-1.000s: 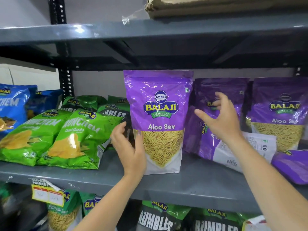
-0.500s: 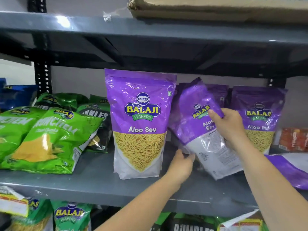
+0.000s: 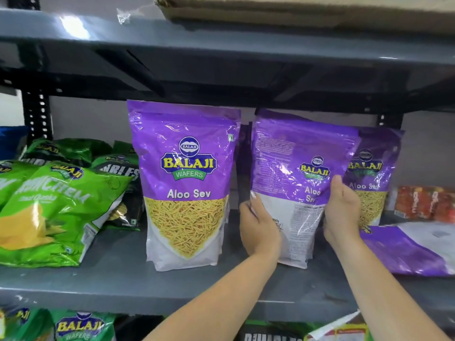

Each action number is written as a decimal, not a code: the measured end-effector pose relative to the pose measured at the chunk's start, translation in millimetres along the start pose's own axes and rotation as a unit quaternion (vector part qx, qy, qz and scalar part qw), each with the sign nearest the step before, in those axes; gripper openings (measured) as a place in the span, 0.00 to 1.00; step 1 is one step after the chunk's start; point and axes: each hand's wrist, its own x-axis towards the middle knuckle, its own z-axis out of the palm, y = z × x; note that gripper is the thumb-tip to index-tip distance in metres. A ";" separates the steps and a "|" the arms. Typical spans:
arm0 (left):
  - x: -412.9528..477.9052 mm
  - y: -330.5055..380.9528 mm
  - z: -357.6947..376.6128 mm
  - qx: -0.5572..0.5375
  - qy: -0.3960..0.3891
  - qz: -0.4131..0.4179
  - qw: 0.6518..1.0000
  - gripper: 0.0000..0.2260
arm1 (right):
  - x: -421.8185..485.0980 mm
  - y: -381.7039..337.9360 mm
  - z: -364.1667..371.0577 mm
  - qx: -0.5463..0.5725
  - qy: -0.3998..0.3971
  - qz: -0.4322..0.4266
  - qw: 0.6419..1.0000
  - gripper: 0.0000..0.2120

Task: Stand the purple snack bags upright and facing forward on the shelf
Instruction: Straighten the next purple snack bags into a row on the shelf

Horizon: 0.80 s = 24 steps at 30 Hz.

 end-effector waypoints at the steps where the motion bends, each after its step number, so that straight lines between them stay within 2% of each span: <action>1: 1.1 -0.7 -0.5 -0.003 0.003 -0.002 1.000 0.21 | -0.1 -1.1 1.1 -0.002 -0.001 -0.010 1.000 0.21; 6: -4.6 -0.5 -4.5 -0.022 -0.038 -0.011 0.999 0.27 | -4.8 -3.2 3.9 -0.002 -0.006 -0.034 0.999 0.22; 8: -13.7 3.1 -6.8 -0.034 -0.052 0.054 0.997 0.32 | -6.8 -4.7 3.2 0.011 0.000 -0.031 0.999 0.22; 11: -19.1 -1.8 -5.0 0.062 -0.032 0.191 0.979 0.34 | -8.9 -11.0 4.3 0.015 0.007 -0.012 1.000 0.22; 14: -18.1 -3.2 -4.7 0.145 0.002 0.212 0.966 0.30 | -10.7 -15.4 1.2 0.017 0.007 0.012 1.000 0.22; 16: -15.6 -3.0 -6.6 0.175 0.002 0.219 0.960 0.23 | -10.7 -16.7 -3.6 0.020 -0.002 0.024 1.000 0.24; 18: -12.4 -2.5 -9.2 0.154 -0.031 0.222 0.962 0.15 | -14.1 -23.0 -6.7 0.032 -0.013 0.026 0.999 0.27; 20: -8.7 -2.5 -11.9 0.139 -0.056 0.226 0.963 0.10 | -17.3 -28.9 -9.1 0.062 -0.031 0.020 0.997 0.25; 22: -7.0 -3.3 -16.1 0.154 -0.071 0.236 0.957 0.09 | -21.0 -35.2 -12.1 0.073 -0.046 0.017 0.996 0.22; 24: -10.4 -2.1 -22.5 0.141 -0.111 0.224 0.958 0.13 | -27.8 -42.0 -15.2 0.055 -0.078 0.013 0.995 0.25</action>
